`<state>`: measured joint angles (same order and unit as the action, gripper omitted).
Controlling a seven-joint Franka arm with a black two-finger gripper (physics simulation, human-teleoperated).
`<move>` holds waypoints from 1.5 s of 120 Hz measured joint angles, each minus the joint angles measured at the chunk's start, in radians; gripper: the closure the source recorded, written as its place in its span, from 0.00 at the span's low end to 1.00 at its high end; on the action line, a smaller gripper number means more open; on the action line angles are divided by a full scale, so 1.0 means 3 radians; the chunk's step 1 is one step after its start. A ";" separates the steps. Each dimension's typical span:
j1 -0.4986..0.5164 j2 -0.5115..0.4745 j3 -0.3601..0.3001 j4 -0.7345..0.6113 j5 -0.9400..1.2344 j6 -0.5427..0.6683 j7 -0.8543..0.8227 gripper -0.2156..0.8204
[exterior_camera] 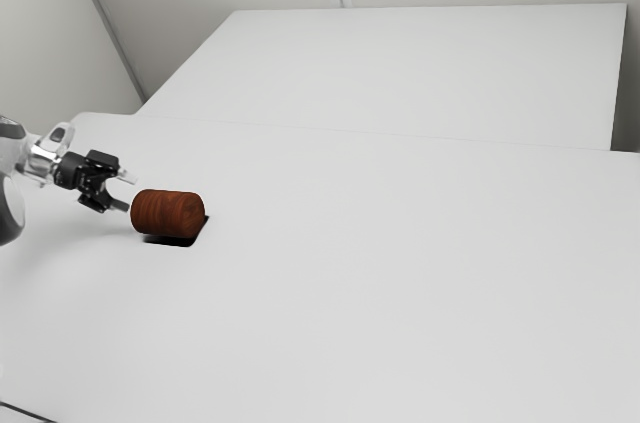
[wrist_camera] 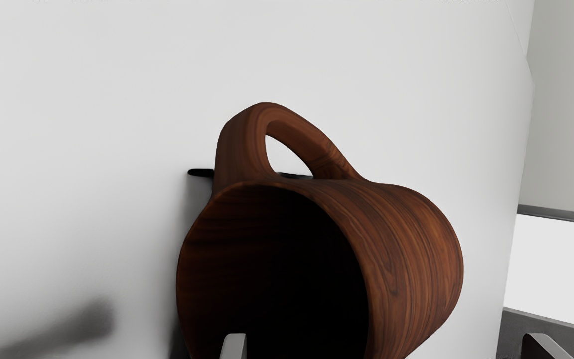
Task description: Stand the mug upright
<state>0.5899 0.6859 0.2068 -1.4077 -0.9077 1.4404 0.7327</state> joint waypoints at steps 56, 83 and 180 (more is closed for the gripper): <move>-0.0012 -0.0033 -0.0030 -0.0206 -0.0264 -0.0407 0.0378 0.60; -0.0019 -0.0048 -0.0030 -0.0329 -0.0294 -0.0479 0.0504 0.87; -0.1484 -0.2082 -0.0448 -0.1618 0.2455 0.1222 -0.0379 0.96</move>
<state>0.1447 0.0611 0.0725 -1.8930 -0.1713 1.8070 0.6190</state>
